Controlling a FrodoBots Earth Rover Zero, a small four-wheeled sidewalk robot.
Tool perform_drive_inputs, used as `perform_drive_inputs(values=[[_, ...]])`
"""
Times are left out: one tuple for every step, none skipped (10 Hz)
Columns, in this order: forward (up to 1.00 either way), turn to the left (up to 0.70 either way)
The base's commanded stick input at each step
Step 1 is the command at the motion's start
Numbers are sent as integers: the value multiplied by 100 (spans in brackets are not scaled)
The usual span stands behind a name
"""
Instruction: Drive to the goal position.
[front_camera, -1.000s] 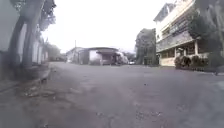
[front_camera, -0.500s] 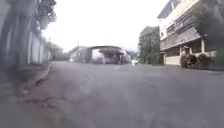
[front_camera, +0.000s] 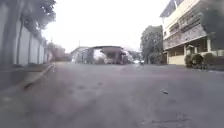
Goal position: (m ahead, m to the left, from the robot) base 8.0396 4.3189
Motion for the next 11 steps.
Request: perform_drive_inputs(values=[[100, 20], [100, 31], [100, 40], [100, 40], [100, 40], [100, 40], [100, 40], [100, 40], [100, 40], [100, 40], [100, 40]])
